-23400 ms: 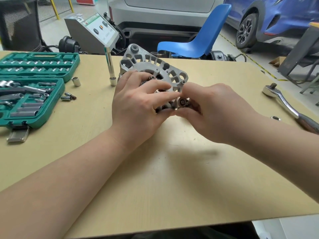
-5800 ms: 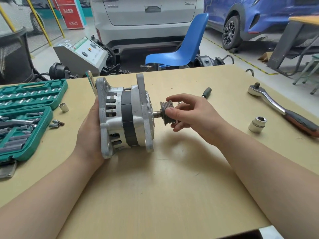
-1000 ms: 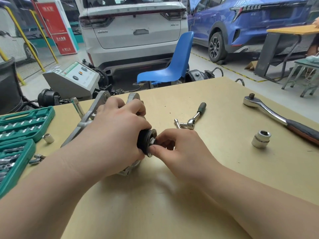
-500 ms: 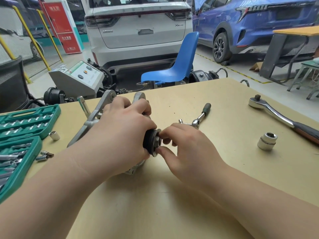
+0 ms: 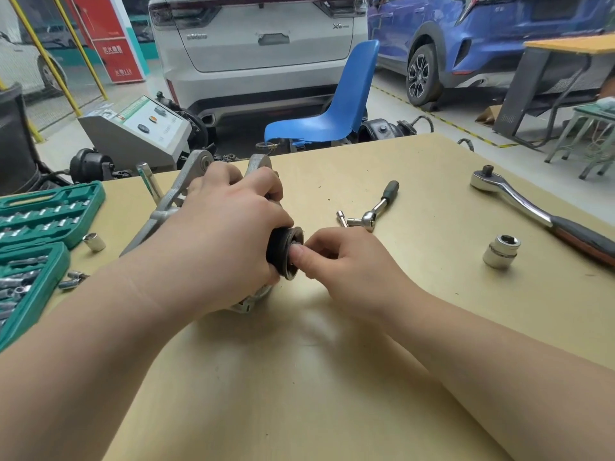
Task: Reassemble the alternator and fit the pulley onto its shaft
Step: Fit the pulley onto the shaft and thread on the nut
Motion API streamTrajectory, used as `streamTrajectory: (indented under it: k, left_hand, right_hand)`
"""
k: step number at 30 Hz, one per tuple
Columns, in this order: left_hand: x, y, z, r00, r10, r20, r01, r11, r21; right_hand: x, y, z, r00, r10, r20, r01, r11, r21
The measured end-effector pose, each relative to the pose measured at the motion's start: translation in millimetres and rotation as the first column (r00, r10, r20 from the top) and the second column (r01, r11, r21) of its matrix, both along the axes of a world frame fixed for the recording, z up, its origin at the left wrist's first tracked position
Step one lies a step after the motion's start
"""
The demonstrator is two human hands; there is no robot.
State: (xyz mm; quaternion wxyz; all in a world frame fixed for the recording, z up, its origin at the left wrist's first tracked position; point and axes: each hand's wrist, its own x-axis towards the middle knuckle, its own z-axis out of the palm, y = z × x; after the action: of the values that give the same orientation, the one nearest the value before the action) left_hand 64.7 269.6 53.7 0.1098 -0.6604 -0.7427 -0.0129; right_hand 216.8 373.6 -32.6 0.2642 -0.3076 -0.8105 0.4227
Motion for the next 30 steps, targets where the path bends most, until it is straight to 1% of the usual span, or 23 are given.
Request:
streamTrajectory:
  k: [4, 6, 10, 12, 15, 19, 21, 23, 25, 28, 30]
  left_hand:
    - [0, -1, 0, 1.0, 0.005, -0.013, -0.005, 1.0, -0.003]
    - [1, -1, 0, 1.0, 0.001, -0.006, -0.001, 1.0, 0.002]
    - [1, -2, 0, 1.0, -0.006, 0.009, 0.006, 1.0, 0.009]
    - [0, -2, 0, 1.0, -0.008, 0.007, 0.008, 1.0, 0.013]
    - [0, -1, -2, 1.0, -0.005, -0.011, 0.006, 1.0, 0.02]
    - [-1, -2, -4, 1.0, -0.008, -0.015, 0.009, 0.999, 0.032]
    - [-1, -2, -4, 1.0, -0.01, -0.012, 0.01, 0.999, 0.03]
    - [0, -2, -3, 1.0, -0.006, -0.016, 0.006, 1.0, 0.023]
    - [0, -2, -3, 1.0, -0.006, -0.021, 0.007, 1.0, 0.019]
    - [0, -2, -2, 1.0, -0.004, -0.029, 0.005, 1.0, 0.01]
    - [0, -2, -2, 1.0, -0.004, -0.025, 0.004, 1.0, 0.004]
  right_hand:
    - [-2, 0, 1, 0.993, -0.088, -0.077, 0.091, 0.995, 0.029]
    - [-1, 0, 3, 0.994, -0.067, -0.086, 0.071, 0.996, 0.047]
    - [1, -3, 5, 0.993, -0.004, -0.122, -0.003, 0.998, -0.061]
    - [2, -5, 6, 0.99, -0.004, -0.139, -0.005, 0.998, -0.063]
    - [4, -8, 7, 0.991, 0.006, -0.136, -0.005, 1.0, 0.01]
    - [5, -12, 7, 0.993, 0.002, -0.119, 0.025, 0.975, 0.22]
    - [6, -13, 7, 0.992, 0.018, -0.121, 0.019, 0.955, 0.297]
    - [7, -12, 8, 0.993, 0.021, -0.119, 0.021, 0.94, 0.341]
    - [7, -10, 9, 0.991, -0.003, -0.131, 0.043, 0.953, 0.299]
    - [6, -6, 7, 0.987, -0.031, -0.155, 0.054, 0.987, 0.151]
    - [5, -4, 5, 0.987, -0.032, -0.155, 0.048, 0.994, 0.102]
